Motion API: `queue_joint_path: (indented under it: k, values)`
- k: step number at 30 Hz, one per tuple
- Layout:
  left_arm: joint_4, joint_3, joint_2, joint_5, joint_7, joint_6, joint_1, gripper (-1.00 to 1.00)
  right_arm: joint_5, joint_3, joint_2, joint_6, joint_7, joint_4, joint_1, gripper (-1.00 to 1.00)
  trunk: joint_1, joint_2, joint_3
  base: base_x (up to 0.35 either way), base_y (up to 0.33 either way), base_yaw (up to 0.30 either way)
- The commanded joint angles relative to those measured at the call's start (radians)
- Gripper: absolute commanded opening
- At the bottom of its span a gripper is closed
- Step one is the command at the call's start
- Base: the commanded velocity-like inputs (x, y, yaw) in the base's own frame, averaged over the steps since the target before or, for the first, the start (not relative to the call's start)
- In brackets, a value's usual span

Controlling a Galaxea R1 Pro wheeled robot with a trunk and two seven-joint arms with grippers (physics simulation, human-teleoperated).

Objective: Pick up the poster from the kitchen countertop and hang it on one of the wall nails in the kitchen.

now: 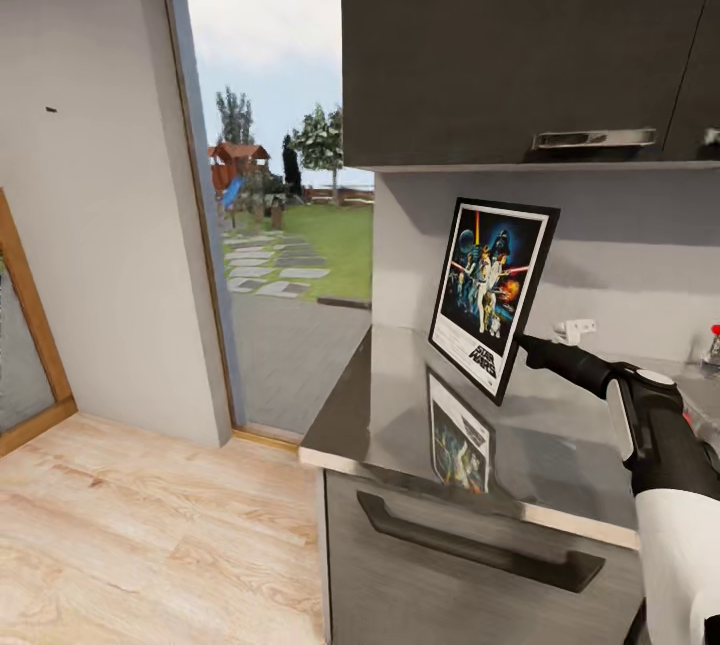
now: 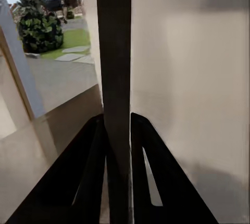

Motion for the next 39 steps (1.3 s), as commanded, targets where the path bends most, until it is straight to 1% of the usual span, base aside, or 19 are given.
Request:
queue_joint_path:
  k: [1, 6, 15, 21, 23, 27, 33, 35, 36, 39]
  values:
    - [-0.001, 0.004, 0.0, 0.0, -0.008, -0.001, 0.0, 1.0, 0.003, -0.003, 0.001, 0.007, 0.009, -0.005, 0.0, -1.0, -0.001, -0.001, -0.001, -0.333, 0.0, 0.0]
    - [-0.001, 0.004, 0.0, 0.0, -0.007, -0.001, 0.0, 1.0, 0.002, -0.003, 0.003, 0.007, 0.01, -0.016, 0.005, -1.0, -0.001, -0.001, -0.001, -0.335, 0.0, 0.0]
    - [-0.001, 0.004, 0.0, 0.0, -0.007, -0.001, 0.0, 1.0, 0.001, -0.002, 0.008, 0.01, 0.022, -0.07, 0.01, -1.0, -0.001, -0.001, -0.001, -0.336, 0.0, 0.0]
    - [-0.001, 0.004, 0.0, 0.0, -0.007, -0.001, 0.0, 1.0, 0.0, -0.001, 0.01, 0.011, 0.024, -0.077, 0.011, -1.0, -0.001, -0.001, -0.001, -0.335, 0.0, 0.0]
    - [-0.001, 0.004, 0.0, 0.0, -0.006, -0.001, 0.0, 1.0, 0.0, -0.001, 0.012, 0.011, 0.024, -0.078, 0.011, -1.0, -0.001, -0.001, -0.001, -0.335, 0.0, 0.0]
    - [-0.001, 0.004, 0.0, 0.0, -0.007, -0.001, 0.0, 1.0, 0.0, -0.001, 0.026, 0.011, 0.024, -0.078, 0.015, -1.0, -0.001, -0.001, -0.001, -0.336, 0.0, 0.0]
    - [-0.001, 0.004, 0.0, 0.0, -0.007, -0.001, 0.0, 1.0, 0.001, 0.0, 0.037, 0.01, 0.083, -0.078, 0.034, -1.0, -0.001, -0.001, -0.001, -0.336, 0.0, 0.0]
    - [-0.001, 0.004, 0.0, 0.0, -0.007, -0.001, 0.0, 1.0, 0.002, 0.0, 0.04, 0.01, 0.12, -0.08, 0.048, -1.0, -0.001, -0.001, -0.001, -0.333, 0.0, 0.0]
    - [-0.001, 0.004, 0.001, 0.0, -0.008, -0.001, 0.0, 1.0, 0.003, 0.0, 0.041, 0.009, 0.169, -0.098, 0.071, -1.0, -0.001, -0.001, -0.001, -0.215, 0.0, 0.0]
    - [-0.001, 0.004, 0.012, 0.001, -0.01, -0.001, 0.0, 1.0, 0.003, 0.0, 0.042, 0.009, 0.222, -0.14, 0.108, -1.0, -0.001, -0.001, -0.001, -0.123, 0.0, 0.0]
